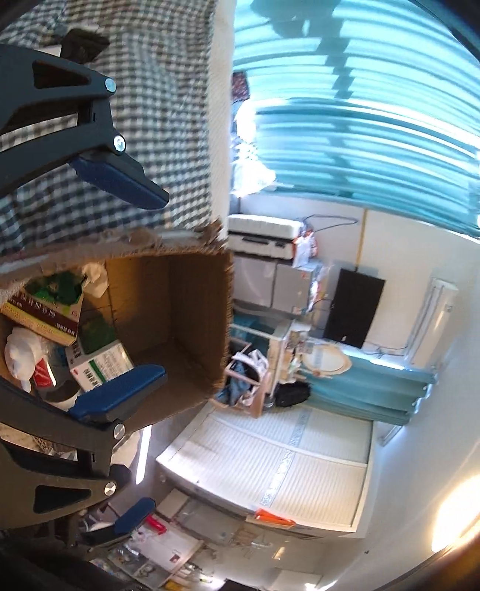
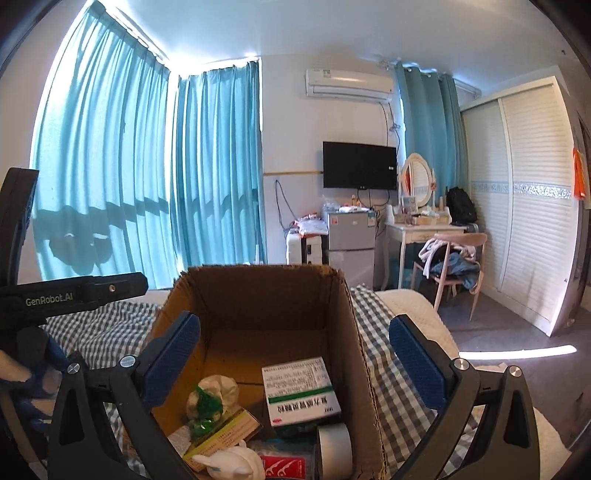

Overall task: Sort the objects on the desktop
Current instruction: 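Move both open tools back to the pile on the blanket, then grasp the white pipe fitting with the left tool while the right tool grasps the black ring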

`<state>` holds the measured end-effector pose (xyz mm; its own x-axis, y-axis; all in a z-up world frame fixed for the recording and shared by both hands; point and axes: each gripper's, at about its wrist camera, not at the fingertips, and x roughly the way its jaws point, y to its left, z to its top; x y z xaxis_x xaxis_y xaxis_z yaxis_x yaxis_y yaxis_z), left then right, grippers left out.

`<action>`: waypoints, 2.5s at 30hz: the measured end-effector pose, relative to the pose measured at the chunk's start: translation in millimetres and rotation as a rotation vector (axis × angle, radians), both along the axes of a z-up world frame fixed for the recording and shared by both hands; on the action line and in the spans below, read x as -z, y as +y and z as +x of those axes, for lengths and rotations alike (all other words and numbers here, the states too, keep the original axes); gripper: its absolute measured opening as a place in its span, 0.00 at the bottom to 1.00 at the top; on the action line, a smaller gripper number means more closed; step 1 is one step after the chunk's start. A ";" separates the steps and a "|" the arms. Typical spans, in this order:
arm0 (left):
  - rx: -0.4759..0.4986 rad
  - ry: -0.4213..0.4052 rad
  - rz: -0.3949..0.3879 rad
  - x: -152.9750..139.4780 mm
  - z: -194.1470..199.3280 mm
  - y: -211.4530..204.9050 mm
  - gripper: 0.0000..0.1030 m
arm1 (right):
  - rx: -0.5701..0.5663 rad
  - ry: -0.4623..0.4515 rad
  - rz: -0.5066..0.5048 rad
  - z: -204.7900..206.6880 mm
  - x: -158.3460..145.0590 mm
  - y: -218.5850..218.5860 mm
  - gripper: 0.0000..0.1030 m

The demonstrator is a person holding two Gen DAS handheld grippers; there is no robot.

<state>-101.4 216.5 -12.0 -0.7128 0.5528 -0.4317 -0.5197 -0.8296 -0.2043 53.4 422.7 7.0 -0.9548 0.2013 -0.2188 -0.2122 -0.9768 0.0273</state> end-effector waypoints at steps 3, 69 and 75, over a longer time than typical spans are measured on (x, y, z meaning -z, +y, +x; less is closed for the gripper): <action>-0.032 0.065 0.003 -13.5 12.6 -12.5 0.99 | 0.005 0.025 0.018 4.7 -8.6 -7.1 1.00; -0.507 -0.175 -0.354 137.8 3.1 -246.4 1.00 | -0.646 -0.476 0.184 -70.4 159.6 -261.6 0.61; -0.463 -0.264 -0.327 158.7 -6.2 -243.6 1.00 | -0.650 -0.553 0.193 -74.7 180.0 -267.1 0.61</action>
